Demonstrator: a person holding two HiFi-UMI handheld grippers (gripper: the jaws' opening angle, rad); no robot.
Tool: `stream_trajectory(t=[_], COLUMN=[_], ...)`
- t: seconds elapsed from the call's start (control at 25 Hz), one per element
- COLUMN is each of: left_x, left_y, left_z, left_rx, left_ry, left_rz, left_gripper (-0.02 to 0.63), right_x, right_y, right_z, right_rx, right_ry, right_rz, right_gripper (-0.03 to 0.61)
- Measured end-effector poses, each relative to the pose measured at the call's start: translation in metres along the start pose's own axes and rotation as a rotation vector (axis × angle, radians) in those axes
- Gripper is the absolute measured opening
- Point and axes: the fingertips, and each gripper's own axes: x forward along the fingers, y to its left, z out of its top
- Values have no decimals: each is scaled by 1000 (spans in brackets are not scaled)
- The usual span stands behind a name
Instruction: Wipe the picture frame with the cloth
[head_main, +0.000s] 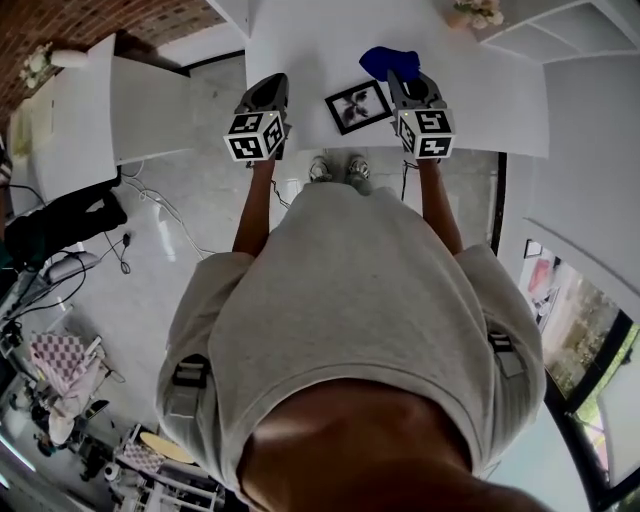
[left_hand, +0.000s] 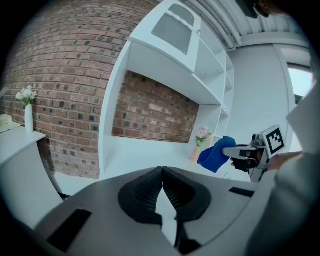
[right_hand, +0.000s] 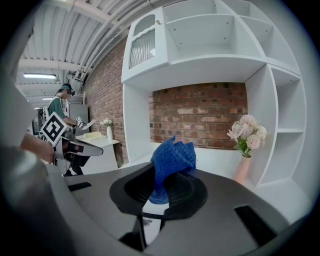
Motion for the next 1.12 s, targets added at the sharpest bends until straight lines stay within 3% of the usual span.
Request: stream_trajectory(t=[0.68, 1.12], left_x=[-20, -52], left_y=[-2, 21], left_z=[-73, -88], left_rx=[-98, -158], left_ry=[88, 81], left_rz=[62, 146], left_gripper=[17, 17], right_x=[11, 56], right_y=[43, 99], right_z=[-73, -84], right_rx=[-44, -164], right_ry=[171, 231], right_rz=[162, 327], right_gripper=[55, 55])
